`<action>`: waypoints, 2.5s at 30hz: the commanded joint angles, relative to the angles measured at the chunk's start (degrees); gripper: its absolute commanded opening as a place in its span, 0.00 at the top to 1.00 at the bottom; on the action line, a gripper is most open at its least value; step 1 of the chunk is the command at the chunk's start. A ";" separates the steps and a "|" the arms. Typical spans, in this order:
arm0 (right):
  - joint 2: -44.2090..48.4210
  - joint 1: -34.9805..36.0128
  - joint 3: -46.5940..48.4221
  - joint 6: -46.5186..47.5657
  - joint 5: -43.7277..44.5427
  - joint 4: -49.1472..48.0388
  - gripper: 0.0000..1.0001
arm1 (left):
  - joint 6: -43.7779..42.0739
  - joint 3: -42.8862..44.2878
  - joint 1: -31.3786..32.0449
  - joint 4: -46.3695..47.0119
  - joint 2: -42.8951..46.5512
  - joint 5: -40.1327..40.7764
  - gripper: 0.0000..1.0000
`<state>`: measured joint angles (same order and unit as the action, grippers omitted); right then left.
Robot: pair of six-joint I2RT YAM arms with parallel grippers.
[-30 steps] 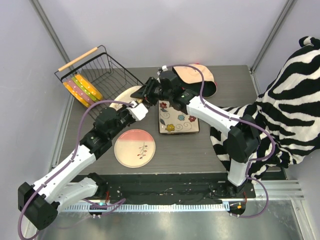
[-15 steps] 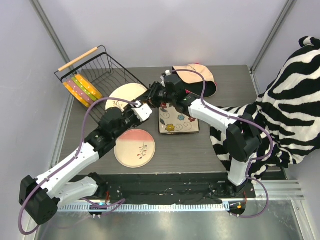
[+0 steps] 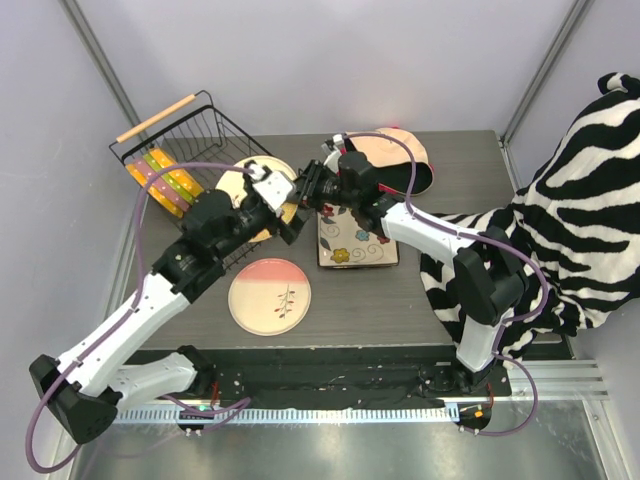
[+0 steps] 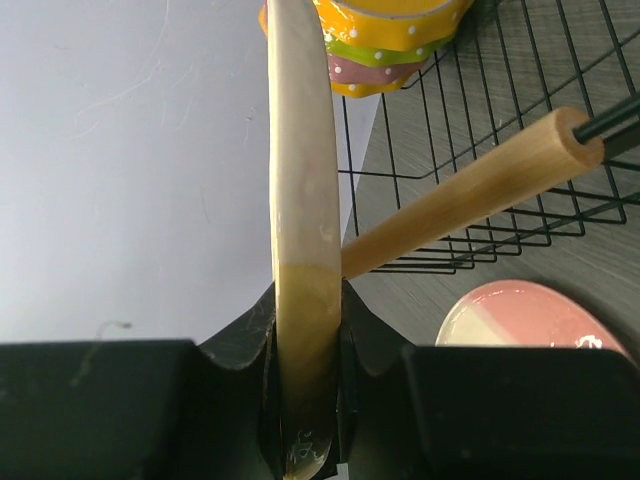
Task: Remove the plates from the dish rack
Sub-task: Place the plate at the center of the board.
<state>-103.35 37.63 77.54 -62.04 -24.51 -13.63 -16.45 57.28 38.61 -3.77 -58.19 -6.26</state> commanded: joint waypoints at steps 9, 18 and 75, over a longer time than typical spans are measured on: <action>3.95 -2.12 3.58 7.11 -5.80 -13.35 0.99 | 35.32 10.40 -16.80 -2.29 0.19 -7.70 0.00; 10.43 -3.61 4.03 13.16 -7.13 -7.74 0.99 | 40.45 8.47 -25.95 -3.17 2.12 -3.58 0.00; 18.10 0.60 -32.10 14.13 -0.98 -10.02 0.99 | 39.21 4.78 -26.04 -0.89 -2.45 -3.32 0.00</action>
<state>-85.65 37.34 42.76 -46.87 -25.41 -13.61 22.96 62.52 12.93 -7.09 -61.17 -9.45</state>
